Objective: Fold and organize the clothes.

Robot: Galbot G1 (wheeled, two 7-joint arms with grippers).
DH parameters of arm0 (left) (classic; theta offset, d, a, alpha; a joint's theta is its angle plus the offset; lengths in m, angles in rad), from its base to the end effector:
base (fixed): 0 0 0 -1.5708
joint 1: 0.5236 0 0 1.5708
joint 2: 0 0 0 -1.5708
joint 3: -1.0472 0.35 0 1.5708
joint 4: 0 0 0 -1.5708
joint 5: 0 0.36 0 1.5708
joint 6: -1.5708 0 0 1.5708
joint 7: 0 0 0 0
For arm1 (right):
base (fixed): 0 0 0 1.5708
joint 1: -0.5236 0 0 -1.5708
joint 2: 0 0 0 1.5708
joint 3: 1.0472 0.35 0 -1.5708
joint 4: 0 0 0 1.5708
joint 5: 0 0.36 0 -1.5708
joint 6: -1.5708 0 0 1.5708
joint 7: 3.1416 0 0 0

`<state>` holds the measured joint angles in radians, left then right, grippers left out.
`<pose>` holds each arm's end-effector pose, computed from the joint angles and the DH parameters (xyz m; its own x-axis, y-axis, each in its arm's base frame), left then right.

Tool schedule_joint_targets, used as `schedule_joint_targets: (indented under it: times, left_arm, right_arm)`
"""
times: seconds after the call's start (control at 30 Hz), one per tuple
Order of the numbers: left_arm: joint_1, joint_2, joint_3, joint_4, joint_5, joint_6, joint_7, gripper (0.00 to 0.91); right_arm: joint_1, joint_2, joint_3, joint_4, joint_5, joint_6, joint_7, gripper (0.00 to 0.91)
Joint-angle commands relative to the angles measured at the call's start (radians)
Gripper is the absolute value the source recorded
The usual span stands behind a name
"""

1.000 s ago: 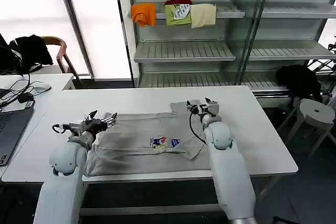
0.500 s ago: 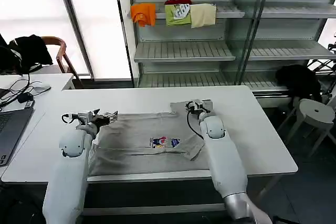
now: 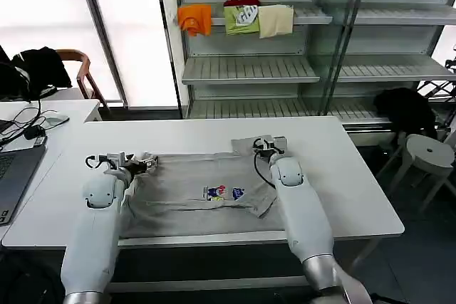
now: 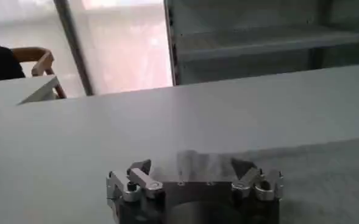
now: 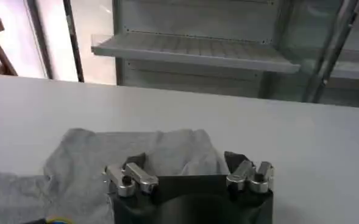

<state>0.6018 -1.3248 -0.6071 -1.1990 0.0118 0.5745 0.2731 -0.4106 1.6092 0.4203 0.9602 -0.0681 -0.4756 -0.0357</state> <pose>0.4996 0.1442 -0.2707 -0.8754 0.0183 0.4830 0.0577 0.9961 0.0668 0.5657 0.0518 -0.2718 -0.8961 -0.0863 0.4353 -0.1354 0.9873 -0.0830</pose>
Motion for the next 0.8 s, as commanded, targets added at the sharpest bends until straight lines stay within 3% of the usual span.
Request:
schedule_joint_targets:
  times: [0.03, 0.1, 0.17, 0.23, 0.5, 0.8]
  left_arm:
    - [-0.011, -0.001, 0.000, 0.042, -0.006, 0.000, 0.010, 0.443]
    - [-0.010, -0.003, -0.001, 0.040, -0.009, 0.000, 0.012, 0.333]
    - [-0.006, -0.003, 0.000, 0.037, -0.014, 0.001, 0.018, 0.101]
    - [-0.004, -0.007, -0.001, 0.035, -0.016, 0.001, 0.024, 0.020]
    - [0.011, -0.011, -0.001, -0.004, -0.035, -0.001, 0.046, 0.010]
    - [0.037, -0.005, -0.004, -0.100, -0.125, -0.018, 0.038, 0.010]
  right_arm:
    - [0.005, 0.035, -0.002, -0.017, -0.018, -0.005, -0.009, 0.161]
    - [0.001, 0.034, -0.003, -0.013, -0.023, -0.007, -0.016, 0.000]
    - [-0.002, 0.032, -0.004, -0.009, -0.028, -0.013, -0.023, 0.000]
    - [-0.005, 0.032, -0.003, -0.004, -0.028, -0.021, -0.027, 0.000]
    - [-0.020, 0.029, 0.001, 0.026, -0.021, 0.002, -0.034, 0.000]
    - [-0.055, 0.021, 0.001, 0.168, 0.000, 0.034, -0.035, 0.000]
